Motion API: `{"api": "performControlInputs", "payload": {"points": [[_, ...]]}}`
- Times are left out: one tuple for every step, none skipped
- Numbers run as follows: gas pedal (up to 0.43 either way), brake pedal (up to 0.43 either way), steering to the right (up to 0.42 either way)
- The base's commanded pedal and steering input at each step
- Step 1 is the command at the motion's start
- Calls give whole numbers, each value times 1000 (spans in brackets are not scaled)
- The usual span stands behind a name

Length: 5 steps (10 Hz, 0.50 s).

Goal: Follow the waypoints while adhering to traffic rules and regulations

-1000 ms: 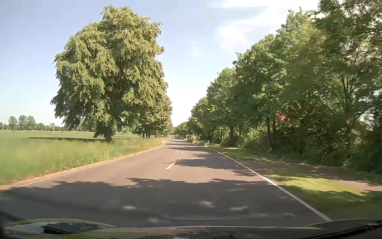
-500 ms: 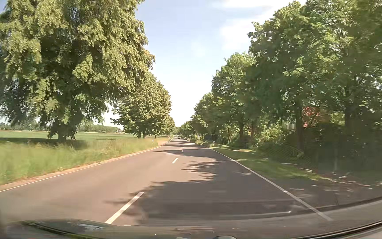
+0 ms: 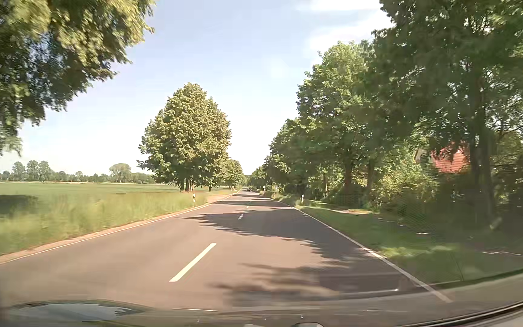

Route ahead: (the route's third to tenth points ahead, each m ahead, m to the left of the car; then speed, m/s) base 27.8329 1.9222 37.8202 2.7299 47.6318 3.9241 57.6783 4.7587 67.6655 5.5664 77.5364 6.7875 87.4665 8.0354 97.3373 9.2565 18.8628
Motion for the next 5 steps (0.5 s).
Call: {"api": "performControlInputs", "payload": {"points": [[169,0,-8],[169,0,-8],[169,0,-8],[169,0,-8],[169,0,-8]]}}
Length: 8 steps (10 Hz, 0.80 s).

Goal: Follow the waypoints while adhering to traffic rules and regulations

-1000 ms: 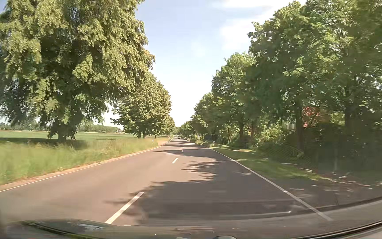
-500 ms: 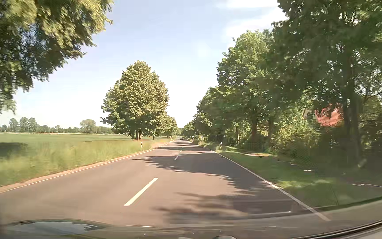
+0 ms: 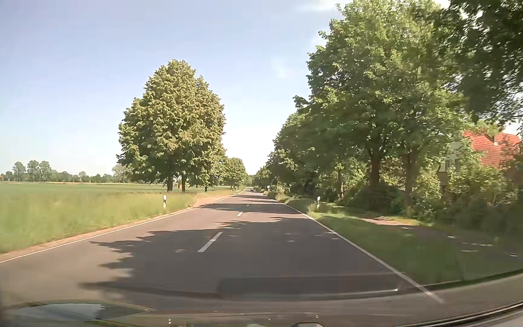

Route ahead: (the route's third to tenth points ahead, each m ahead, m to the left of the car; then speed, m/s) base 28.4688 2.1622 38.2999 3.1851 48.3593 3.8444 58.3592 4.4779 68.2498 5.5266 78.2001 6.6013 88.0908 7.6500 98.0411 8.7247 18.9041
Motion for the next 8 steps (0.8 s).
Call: {"api": "performControlInputs", "payload": {"points": [[169,0,-9],[169,0,-9],[169,0,-9],[157,0,-10],[157,0,-10],[157,0,-10],[169,0,-10],[169,0,-10]]}}
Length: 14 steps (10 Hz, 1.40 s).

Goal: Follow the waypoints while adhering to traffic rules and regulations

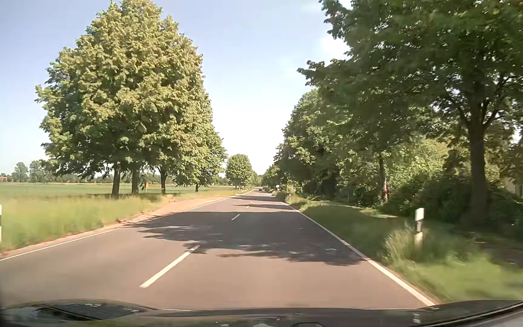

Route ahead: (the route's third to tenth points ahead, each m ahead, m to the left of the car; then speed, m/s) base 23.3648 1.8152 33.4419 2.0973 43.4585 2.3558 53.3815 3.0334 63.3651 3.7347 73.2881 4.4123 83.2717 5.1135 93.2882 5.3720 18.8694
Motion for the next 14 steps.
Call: {"api": "performControlInputs", "payload": {"points": [[169,0,-10],[169,0,-11],[169,0,-11],[169,0,-10],[169,0,-11],[169,0,-11],[169,0,-10],[169,0,-9],[169,0,-8],[169,0,-7],[169,0,-7],[169,0,-6],[169,0,-5],[169,0,-5]]}}
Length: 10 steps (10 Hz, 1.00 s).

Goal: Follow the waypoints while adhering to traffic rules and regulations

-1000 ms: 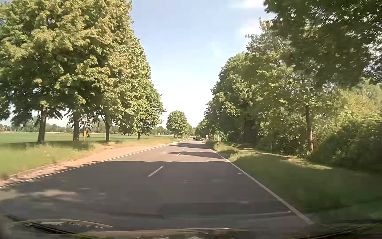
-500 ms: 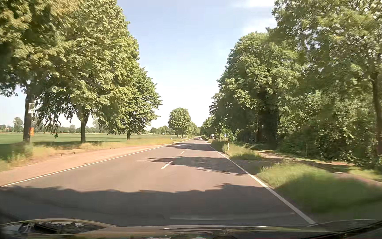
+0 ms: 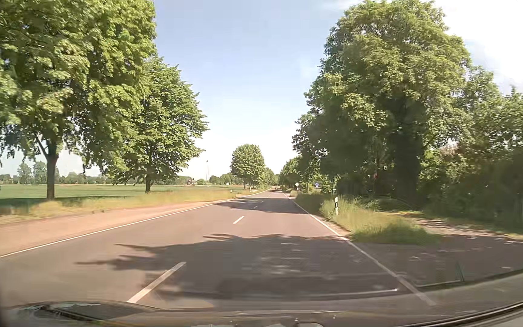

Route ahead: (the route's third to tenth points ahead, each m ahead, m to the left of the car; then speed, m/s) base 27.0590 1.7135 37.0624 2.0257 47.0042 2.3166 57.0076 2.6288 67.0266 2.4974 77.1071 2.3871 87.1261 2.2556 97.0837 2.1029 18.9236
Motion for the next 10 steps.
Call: {"api": "performControlInputs", "payload": {"points": [[169,0,-3],[169,0,-2],[169,0,-2],[169,0,-2],[169,0,-2],[169,0,-2],[169,0,-2],[177,0,-2],[177,0,-2],[177,0,-2]]}}
